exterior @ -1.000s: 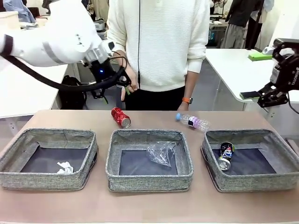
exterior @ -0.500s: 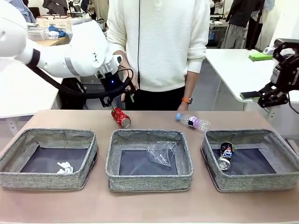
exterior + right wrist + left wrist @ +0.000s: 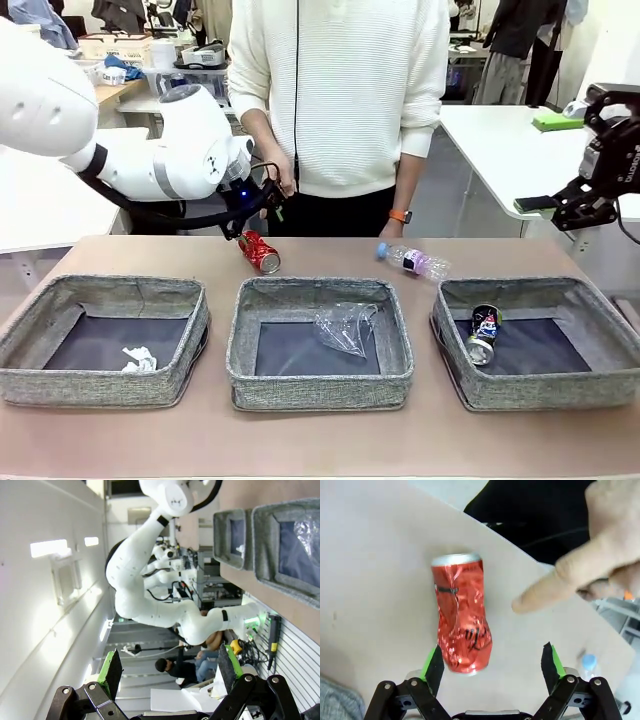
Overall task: Sort the waste into the appropriate baskets.
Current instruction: Pick up the waste item pointed out by the person.
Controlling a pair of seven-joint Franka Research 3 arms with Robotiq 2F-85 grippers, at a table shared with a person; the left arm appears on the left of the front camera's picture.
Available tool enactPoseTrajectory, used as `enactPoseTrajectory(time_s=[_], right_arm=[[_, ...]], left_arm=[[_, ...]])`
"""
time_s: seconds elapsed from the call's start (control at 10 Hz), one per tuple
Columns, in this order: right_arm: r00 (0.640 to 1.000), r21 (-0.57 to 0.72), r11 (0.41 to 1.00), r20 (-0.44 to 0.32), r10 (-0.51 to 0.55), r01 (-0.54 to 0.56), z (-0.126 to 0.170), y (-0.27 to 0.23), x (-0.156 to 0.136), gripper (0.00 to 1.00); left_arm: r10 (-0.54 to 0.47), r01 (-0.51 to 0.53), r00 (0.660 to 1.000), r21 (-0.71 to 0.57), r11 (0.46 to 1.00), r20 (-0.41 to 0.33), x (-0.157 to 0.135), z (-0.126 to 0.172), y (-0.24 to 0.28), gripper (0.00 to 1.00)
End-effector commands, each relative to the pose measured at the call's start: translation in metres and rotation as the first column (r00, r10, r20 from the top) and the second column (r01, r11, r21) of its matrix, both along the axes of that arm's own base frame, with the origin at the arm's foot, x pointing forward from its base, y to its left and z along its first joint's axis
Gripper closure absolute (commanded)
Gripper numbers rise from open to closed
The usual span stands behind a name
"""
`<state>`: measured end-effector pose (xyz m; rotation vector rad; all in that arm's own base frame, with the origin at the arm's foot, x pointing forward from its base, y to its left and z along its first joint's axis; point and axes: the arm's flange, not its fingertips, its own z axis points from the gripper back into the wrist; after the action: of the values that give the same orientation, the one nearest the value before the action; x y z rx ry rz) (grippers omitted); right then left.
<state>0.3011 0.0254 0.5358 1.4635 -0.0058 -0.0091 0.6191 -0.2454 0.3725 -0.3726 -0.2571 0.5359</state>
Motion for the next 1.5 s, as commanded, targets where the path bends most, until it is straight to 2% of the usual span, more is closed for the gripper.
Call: enactPoseTrajectory(time_s=[0.0, 0.3, 0.6, 1.0, 1.4], right_arm=[[1.0, 0.023, 1.0, 0.014, 0.001, -0.001, 0.002, 0.0, 0.0, 0.0], [1.0, 0.023, 1.0, 0.014, 0.001, -0.001, 0.002, 0.0, 0.0, 0.0], [1.0, 0.023, 1.0, 0.014, 0.001, -0.001, 0.002, 0.0, 0.0, 0.0], [1.0, 0.023, 1.0, 0.014, 0.001, -0.001, 0.002, 0.0, 0.0, 0.0], [1.0, 0.023, 1.0, 0.014, 0.001, -0.001, 0.002, 0.0, 0.0, 0.0]], left_arm=[[0.055, -0.055, 0.998, -0.033, 0.998, -0.017, 0.0, -0.009, 0.004, 0.0], [0.047, -0.048, 0.997, -0.017, 0.999, -0.062, 0.011, -0.029, 0.001, 0.0], [0.076, -0.074, 0.995, 0.038, 0.997, -0.068, 0.014, -0.045, 0.0, 0.0], [0.069, -0.066, 0.997, 0.063, 0.996, -0.038, 0.013, -0.054, -0.009, 0.0], [0.079, -0.072, 0.994, 0.1, 0.992, -0.071, 0.017, -0.057, -0.011, 0.0]])
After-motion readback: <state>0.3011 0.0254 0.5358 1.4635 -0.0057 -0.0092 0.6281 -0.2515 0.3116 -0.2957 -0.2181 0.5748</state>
